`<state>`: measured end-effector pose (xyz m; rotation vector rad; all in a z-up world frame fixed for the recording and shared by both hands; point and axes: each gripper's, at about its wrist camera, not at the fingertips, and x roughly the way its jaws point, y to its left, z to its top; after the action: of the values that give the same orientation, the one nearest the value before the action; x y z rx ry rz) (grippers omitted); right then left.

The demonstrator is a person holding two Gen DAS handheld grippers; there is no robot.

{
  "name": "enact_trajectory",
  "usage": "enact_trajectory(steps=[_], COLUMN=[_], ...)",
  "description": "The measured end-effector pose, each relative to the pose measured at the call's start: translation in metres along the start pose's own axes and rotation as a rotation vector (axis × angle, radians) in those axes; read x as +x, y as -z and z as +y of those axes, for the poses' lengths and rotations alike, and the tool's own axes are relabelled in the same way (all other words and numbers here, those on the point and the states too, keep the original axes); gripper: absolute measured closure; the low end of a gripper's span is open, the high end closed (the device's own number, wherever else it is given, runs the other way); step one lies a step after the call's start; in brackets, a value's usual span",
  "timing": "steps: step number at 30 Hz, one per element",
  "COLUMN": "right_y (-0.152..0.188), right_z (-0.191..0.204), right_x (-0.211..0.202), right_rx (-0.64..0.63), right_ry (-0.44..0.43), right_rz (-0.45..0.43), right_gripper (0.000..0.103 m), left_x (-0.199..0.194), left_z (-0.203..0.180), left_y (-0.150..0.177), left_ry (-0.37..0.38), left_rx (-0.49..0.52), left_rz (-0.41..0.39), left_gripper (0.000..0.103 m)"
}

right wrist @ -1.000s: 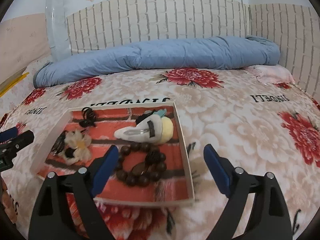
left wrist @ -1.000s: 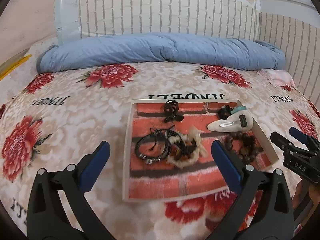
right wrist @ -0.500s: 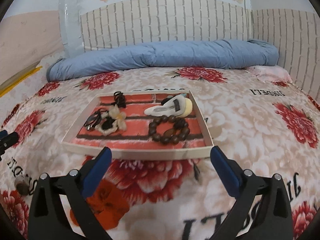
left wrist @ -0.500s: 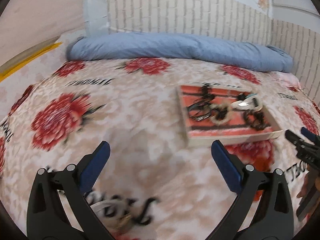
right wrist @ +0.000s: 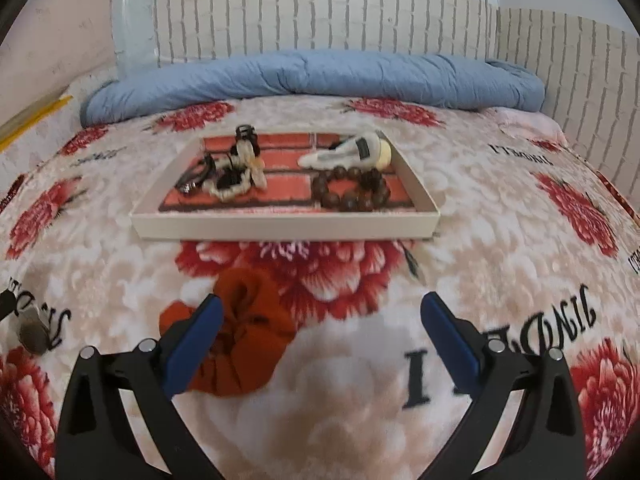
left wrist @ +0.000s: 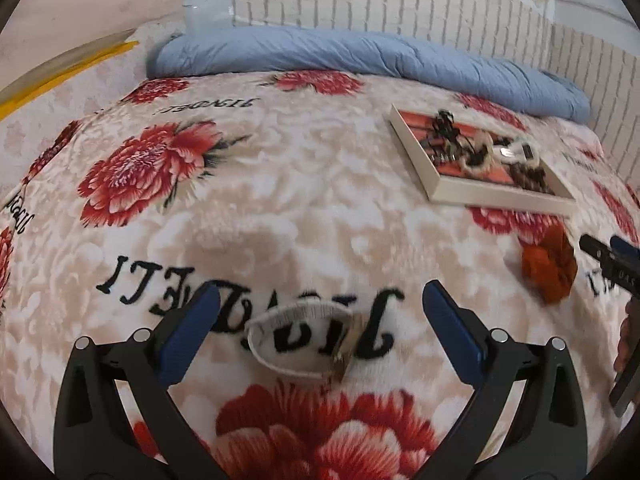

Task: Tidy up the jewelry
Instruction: 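Withdraw both tools from the tray toward the white watch and orange scrunchie, then grasp the white-band watch with the left tool while the right tool grasps the orange scrunchie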

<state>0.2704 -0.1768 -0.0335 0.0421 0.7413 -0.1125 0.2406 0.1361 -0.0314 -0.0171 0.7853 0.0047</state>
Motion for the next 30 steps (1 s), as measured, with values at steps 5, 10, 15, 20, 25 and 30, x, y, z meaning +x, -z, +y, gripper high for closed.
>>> enact_trajectory(steps=[5, 10, 15, 20, 25, 30], right_y=[0.011, 0.019, 0.019, 0.021, 0.02, 0.019], right_z=[0.001, 0.008, 0.008, 0.013, 0.016, 0.019], right_x=[0.004, 0.004, 0.006, 0.013, 0.018, 0.025], right_rx=[0.031, 0.012, 0.021, -0.001, -0.008, -0.015], right_ry=[0.016, 0.044, 0.039, 0.037, 0.013, 0.002], right_rz=[0.029, 0.018, 0.022, 0.039, 0.052, 0.066], right_gripper=[0.006, 0.006, 0.006, 0.006, 0.006, 0.007], left_x=[0.001, 0.002, 0.004, 0.007, 0.014, 0.022], left_z=[-0.009, -0.006, -0.007, -0.015, -0.017, -0.014], left_y=[0.012, 0.018, 0.022, 0.026, 0.027, 0.027], left_ry=[-0.006, 0.011, 0.042, 0.032, 0.044, 0.071], left_rx=[0.044, 0.048, 0.055, 0.097, 0.106, 0.085], left_rz=[0.004, 0.0, 0.002, 0.004, 0.026, 0.057], left_gripper=[0.005, 0.005, 0.005, 0.007, 0.022, 0.034])
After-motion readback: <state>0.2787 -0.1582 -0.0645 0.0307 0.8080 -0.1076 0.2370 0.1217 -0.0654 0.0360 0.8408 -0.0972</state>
